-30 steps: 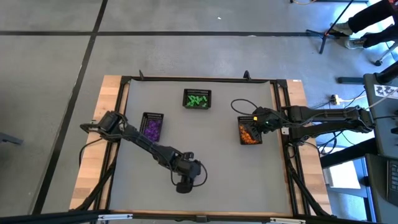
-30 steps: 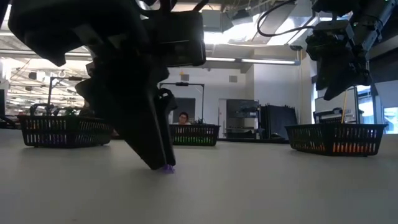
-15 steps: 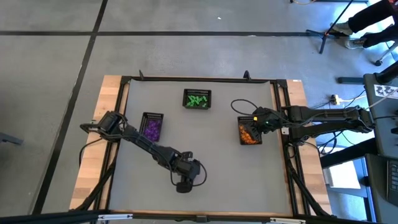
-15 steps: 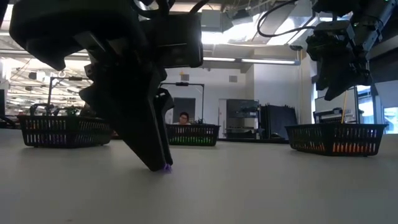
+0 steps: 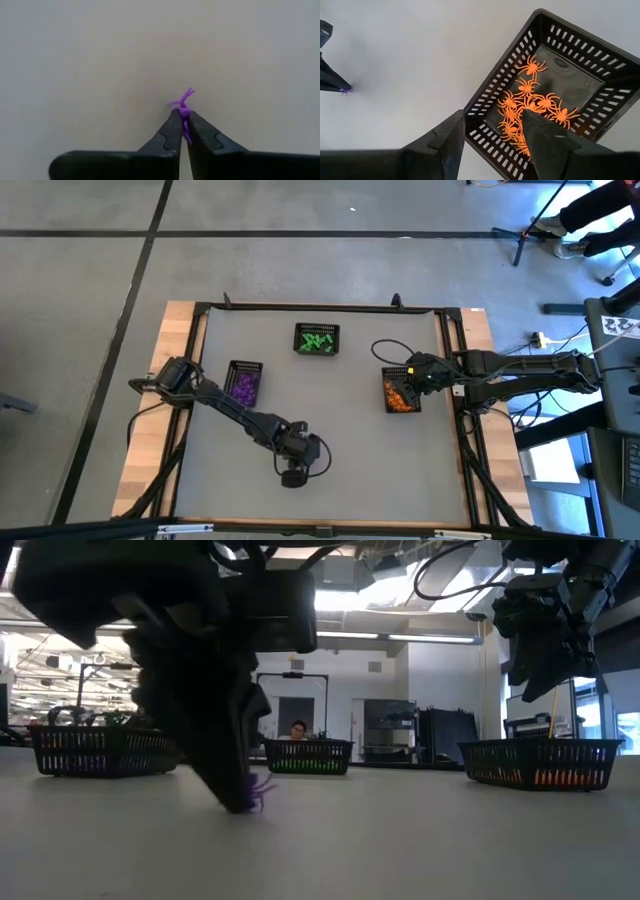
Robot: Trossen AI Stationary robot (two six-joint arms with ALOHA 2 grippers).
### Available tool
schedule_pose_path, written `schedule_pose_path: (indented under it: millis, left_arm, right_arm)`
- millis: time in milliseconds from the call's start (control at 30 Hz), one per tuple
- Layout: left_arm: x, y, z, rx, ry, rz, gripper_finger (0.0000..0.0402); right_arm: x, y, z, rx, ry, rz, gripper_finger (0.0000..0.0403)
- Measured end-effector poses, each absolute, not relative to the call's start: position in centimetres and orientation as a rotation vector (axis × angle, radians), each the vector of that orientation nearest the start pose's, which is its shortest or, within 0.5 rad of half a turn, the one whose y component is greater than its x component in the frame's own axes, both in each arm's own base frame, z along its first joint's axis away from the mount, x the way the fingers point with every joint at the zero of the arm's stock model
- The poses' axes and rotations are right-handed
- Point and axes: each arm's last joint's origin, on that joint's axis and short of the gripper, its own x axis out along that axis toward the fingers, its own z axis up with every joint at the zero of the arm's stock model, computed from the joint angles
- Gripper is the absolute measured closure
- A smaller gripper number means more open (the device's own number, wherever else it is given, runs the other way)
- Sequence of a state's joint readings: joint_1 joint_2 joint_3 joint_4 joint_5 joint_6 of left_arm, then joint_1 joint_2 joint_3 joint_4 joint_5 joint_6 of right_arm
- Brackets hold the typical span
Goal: Sort Halloween decoration
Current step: Put the violet spider toy into the left bin, then return to Home Position
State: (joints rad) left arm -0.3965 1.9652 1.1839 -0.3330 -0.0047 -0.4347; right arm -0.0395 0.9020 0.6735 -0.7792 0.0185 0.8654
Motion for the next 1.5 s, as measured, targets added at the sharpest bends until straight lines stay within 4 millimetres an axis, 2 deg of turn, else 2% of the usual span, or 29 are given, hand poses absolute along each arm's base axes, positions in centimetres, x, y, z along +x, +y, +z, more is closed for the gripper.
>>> schedule_pose_path:
  millis: [133, 233, 400, 500, 633, 767, 867, 967, 1100, 1333, 1433, 1500]
  left_arm:
    - [34.8, -14.2, 14.1, -0.146, 1.146, -0.103, 0.0397]
    - [34.5, -13.4, 15.6, -0.120, 1.132, -0.081, 0.0400]
    - [32.9, -11.1, 19.5, -0.060, 1.114, 0.009, 0.0401]
    - [31.0, -9.0, 22.6, -0.001, 1.102, 0.117, 0.0401]
    - [27.1, -5.6, 26.8, 0.075, 1.116, 0.303, 0.0401]
    - [22.9, -2.1, 29.3, 0.115, 1.182, 0.474, 0.0401]
    - [20.3, 0.1, 29.6, 0.067, 1.211, 0.552, 0.0401]
    - [18.4, 1.7, 28.9, -0.073, 1.221, 0.554, 0.0397]
    - [16.6, 2.8, 28.1, -0.285, 1.228, 0.562, 0.0356]
    - [16.4, 3.1, 28.7, -0.321, 1.200, 0.568, 0.0264]
    - [16.5, 3.1, 29.4, -0.324, 1.178, 0.565, 0.0244]
    - [16.6, 3.1, 30.6, -0.333, 1.135, 0.553, 0.0241]
  right_arm:
    - [16.0, -0.7, 23.2, 0.799, 0.917, -0.487, 0.0210]
    - [16.0, -0.7, 23.2, 0.794, 0.911, -0.494, 0.0210]
    - [16.1, -0.7, 23.2, 0.793, 0.905, -0.496, 0.0210]
    - [16.1, -0.7, 23.2, 0.793, 0.905, -0.496, 0.0210]
    - [16.2, -0.7, 23.3, 0.795, 0.892, -0.490, 0.0210]
    - [16.2, -0.7, 23.3, 0.796, 0.888, -0.488, 0.0210]
    - [16.3, -0.7, 23.4, 0.797, 0.879, -0.484, 0.0210]
    - [16.4, -0.8, 23.5, 0.800, 0.863, -0.477, 0.0210]
    - [16.6, -0.7, 23.6, 0.805, 0.845, -0.464, 0.0210]
    - [16.8, -0.7, 23.7, 0.810, 0.826, -0.452, 0.0210]
    - [17.0, -0.7, 23.9, 0.815, 0.802, -0.438, 0.0210]
    - [17.3, -0.7, 24.2, 0.831, 0.763, -0.395, 0.0210]
